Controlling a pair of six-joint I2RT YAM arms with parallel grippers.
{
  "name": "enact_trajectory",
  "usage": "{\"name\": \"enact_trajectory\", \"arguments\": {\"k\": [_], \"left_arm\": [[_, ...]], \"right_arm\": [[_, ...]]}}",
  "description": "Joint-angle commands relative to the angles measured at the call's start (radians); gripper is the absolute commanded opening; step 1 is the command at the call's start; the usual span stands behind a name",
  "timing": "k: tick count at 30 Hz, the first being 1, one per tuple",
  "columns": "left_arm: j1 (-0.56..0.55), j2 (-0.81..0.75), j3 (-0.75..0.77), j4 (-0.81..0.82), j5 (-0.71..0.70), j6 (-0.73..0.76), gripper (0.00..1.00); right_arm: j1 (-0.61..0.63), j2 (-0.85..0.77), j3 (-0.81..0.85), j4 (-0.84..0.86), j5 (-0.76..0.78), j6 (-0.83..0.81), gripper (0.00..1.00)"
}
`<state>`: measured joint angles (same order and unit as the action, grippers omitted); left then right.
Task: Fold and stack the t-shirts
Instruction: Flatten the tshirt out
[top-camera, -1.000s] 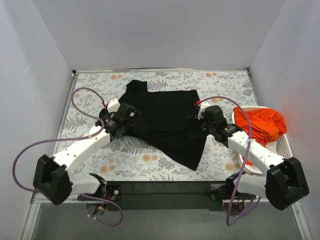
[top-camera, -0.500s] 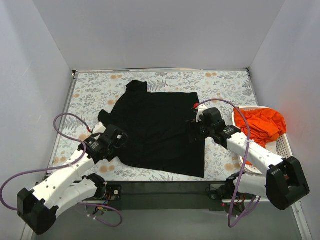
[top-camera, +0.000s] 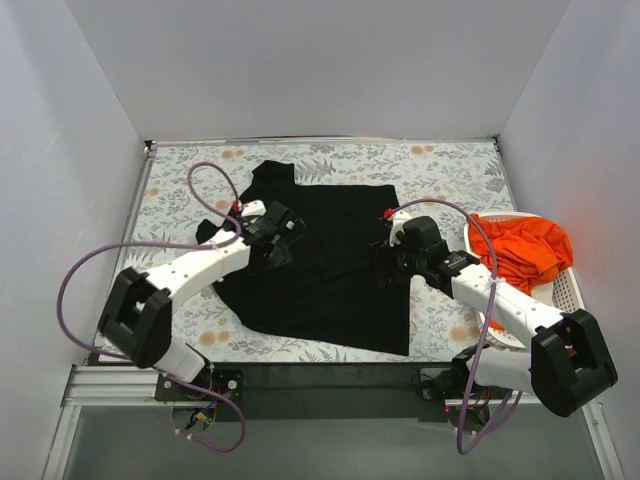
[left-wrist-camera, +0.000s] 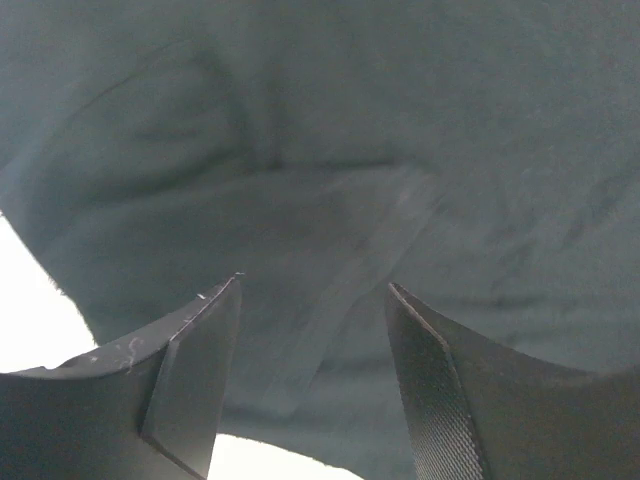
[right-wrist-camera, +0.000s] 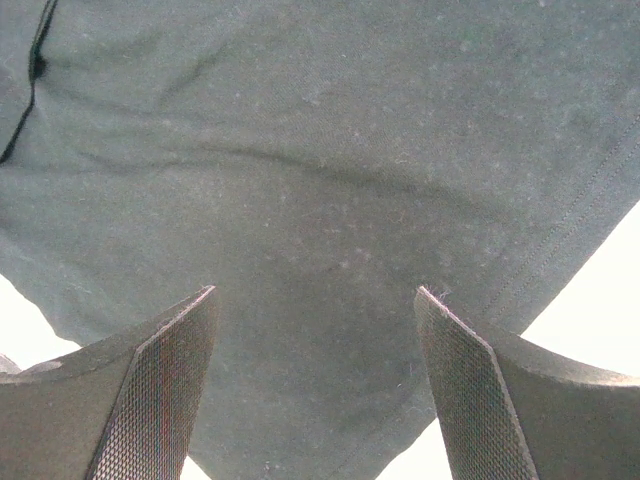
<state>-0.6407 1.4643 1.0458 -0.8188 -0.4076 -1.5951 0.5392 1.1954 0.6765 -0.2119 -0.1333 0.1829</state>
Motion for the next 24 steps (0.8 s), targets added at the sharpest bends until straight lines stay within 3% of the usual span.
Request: {"name": "enact_trajectory", "arguments": {"k": [1, 6, 10, 24], "left_arm": [[-0.042, 0.123, 0.127, 0.043, -0.068, 0.098, 0.55], [-0.100, 0.336, 0.264, -0.002, -0.187, 0.162, 0.54], [-0.122, 0.412, 0.318, -0.011, -0.238, 0.210, 0.54], [-0.151, 0.492, 0.319, -0.040, -0.355, 0.230, 0.50]], "right_arm": [[0.007, 0.012, -0.002, 0.012, -0.002, -0.011, 0.71], [0.007, 0.018, -0.008, 0.014, 0.003, -0.013, 0.71], [0.007, 0.015, -0.017, 0.017, 0.011, -0.011, 0.71], [0.007, 0.013, -0.034, 0.017, 0.031, -0.010, 0.71]]}}
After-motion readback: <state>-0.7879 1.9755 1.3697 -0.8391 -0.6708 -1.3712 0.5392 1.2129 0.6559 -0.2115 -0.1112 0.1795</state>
